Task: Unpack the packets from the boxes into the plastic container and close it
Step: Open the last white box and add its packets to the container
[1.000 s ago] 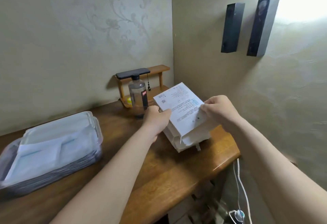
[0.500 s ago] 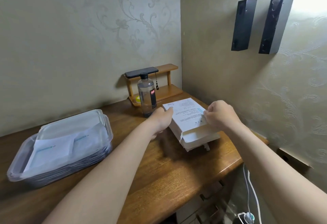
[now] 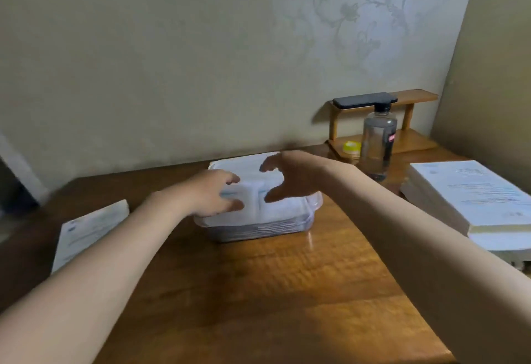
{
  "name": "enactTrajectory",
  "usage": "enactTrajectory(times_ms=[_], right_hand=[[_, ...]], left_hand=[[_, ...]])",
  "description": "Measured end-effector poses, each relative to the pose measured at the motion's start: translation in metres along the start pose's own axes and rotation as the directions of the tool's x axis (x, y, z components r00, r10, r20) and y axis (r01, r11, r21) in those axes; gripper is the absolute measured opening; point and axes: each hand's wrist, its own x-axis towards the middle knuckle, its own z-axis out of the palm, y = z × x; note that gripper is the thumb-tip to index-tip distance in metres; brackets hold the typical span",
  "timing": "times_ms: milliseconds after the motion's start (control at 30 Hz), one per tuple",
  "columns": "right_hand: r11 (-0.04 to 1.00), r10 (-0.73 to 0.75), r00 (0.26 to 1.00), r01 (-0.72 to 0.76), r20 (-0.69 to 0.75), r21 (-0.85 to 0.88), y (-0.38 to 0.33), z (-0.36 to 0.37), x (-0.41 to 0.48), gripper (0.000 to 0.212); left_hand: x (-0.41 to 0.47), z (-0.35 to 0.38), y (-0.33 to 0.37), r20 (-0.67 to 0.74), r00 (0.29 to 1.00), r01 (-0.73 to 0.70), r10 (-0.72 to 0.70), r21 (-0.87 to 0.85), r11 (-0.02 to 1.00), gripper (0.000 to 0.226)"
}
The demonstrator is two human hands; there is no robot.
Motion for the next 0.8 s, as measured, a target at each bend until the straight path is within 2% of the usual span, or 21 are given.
enactTrajectory(times_ms=[100, 167, 267, 400, 533, 800], right_hand=[[0.995, 0.016, 0.983, 0.002, 0.182, -0.101, -0.001, 0.01, 0.021, 0.095], [0.991, 0.05, 0.966, -0.016, 0.254, -0.133, 0.006, 0.01, 0.03, 0.094], [0.98, 0.087, 0.953, -0.031, 0.289, -0.194, 0.016, 0.014, 0.04, 0.087], [0.952, 0.109, 0.927, 0.008, 0.36, -0.307, 0.019, 0.029, 0.049, 0.094], [0.907, 0.147, 0.904, 0.038, 0.401, -0.419, 0.02, 0.036, 0.053, 0.087], [0.866, 0.194, 0.887, 0.046, 0.419, -0.498, 0.02, 0.032, 0.057, 0.103]], left_hand=[[0.008, 0.004, -0.013, 0.101, 0.994, -0.036, 0.029, 0.068, 0.997, 0.087], [0.02, 0.006, -0.014, 0.149, 0.987, -0.085, 0.065, 0.134, 0.987, 0.093], [0.037, 0.011, -0.015, 0.226, 0.971, -0.122, 0.078, 0.191, 0.974, 0.091], [0.047, 0.014, -0.013, 0.299, 0.949, -0.169, 0.097, 0.226, 0.959, 0.084], [0.054, 0.017, -0.019, 0.324, 0.941, -0.184, 0.094, 0.259, 0.948, 0.085], [0.059, 0.021, -0.022, 0.33, 0.937, -0.194, 0.113, 0.224, 0.955, 0.089]])
